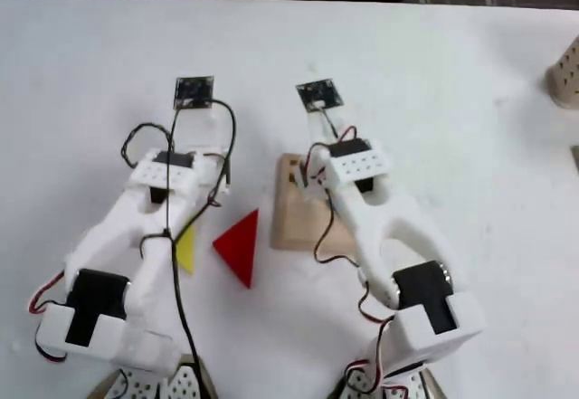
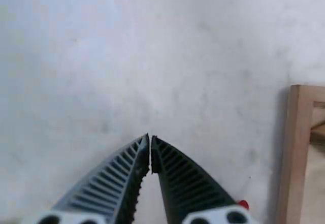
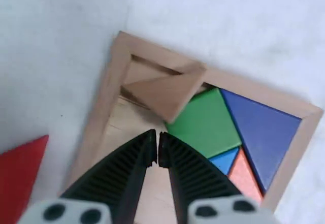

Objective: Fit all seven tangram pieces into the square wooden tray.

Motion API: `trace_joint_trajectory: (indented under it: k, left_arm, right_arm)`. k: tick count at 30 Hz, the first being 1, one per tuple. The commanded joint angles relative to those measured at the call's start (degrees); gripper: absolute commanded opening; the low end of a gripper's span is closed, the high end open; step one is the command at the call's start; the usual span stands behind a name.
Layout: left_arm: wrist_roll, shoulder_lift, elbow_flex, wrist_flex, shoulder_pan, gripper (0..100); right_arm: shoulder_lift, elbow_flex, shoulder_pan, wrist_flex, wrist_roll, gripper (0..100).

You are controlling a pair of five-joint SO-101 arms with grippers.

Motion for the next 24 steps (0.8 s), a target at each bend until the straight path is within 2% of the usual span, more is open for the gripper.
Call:
trace_joint_trajectory:
  k: [1,8,18,24]
  left_arm:
    - [0.18,-0.22,-3.08,-2.64,-0.31,2]
    - [0.18,-0.48,-2.99,-3.78,-2.33,2]
    - [0.18,-0.48,-2.99,-3.69,-2.24,2]
    - [0.18,-0.48,-2.90,-3.60,-2.24,2]
  right_arm:
    - [-2.77,-0.44,-1.89,-2.42,-4.04,1.8]
    - [2.59,-1.23,-3.12,-9.45,-4.92,1.8]
    - [7.25,-9.58,-2.95,-7.08,-4.92,1.8]
    - [2.59,-10.73,0.40,-3.56,-4.75,1.8]
